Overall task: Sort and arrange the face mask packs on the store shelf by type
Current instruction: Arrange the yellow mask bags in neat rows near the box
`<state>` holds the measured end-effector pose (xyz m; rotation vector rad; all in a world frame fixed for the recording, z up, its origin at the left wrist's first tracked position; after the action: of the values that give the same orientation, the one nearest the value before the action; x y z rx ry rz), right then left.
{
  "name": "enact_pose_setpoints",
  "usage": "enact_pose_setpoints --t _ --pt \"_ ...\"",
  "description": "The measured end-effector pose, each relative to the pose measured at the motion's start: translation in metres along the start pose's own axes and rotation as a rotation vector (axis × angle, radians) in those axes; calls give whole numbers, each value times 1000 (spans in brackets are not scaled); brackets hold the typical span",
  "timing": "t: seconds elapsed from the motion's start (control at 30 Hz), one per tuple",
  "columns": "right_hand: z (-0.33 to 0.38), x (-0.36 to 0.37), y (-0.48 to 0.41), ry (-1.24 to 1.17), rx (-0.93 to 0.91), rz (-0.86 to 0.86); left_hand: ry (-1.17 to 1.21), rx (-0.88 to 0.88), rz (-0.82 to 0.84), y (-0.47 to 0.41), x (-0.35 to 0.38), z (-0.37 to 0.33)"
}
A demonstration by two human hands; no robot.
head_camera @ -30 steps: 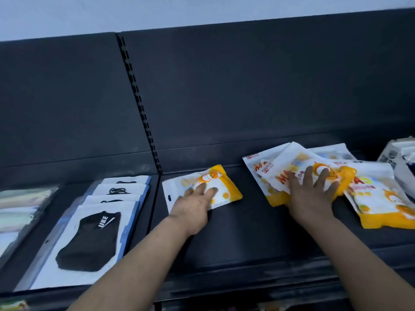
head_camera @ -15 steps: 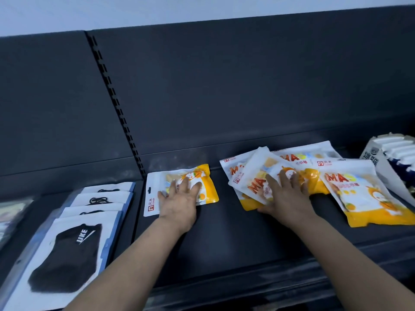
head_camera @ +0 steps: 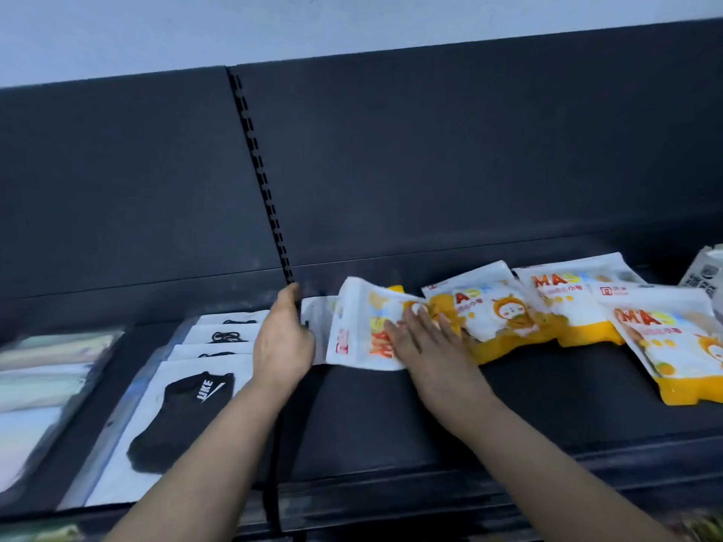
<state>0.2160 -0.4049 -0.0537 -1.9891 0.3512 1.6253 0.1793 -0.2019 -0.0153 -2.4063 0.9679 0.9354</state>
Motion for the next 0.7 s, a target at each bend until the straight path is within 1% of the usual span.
enact_pose_setpoints --t 0.07,0.1,0.13,0.17,0.23,0.27,0.33,0.4,0.5,0.6,0.63,0.7 --pt "23 13 -5 10 -112 121 -34 60 16 0 -9 7" --pt "28 19 -4 -30 -155 205 -93 115 75 3 -7 9" --pt "29 19 -1 -104 -163 273 -162 192 169 9 0 9" --pt "30 17 2 -163 -162 305 -239 280 282 17 9 11" --pt "28 12 4 -253 -112 271 -424 407 460 33 27 16" --pt "26 11 5 -273 -65 235 -512 427 501 40 33 20" --pt "24 11 6 -294 60 173 -592 414 519 45 38 26" --pt "26 16 6 -320 145 181 -584 376 510 44 37 30" --pt "34 19 -3 -336 142 182 -557 301 527 37 32 35" --pt "38 18 -9 -317 114 150 -609 263 570 32 33 38" --pt "36 16 -8 -339 120 121 -632 258 560 31 33 36" --pt "29 9 2 -396 160 6 -641 282 496 32 34 27"
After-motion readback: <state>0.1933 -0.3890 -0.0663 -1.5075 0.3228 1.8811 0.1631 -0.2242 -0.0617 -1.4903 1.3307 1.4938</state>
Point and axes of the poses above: each hand's wrist, its own y-axis away from the middle knuckle, its own x-axis out of the palm, z = x × y, the point moved 4 cm from there along -y, towards the middle knuckle, and after that the axes turned 15 degrees about -x, right-handed, at the moved point
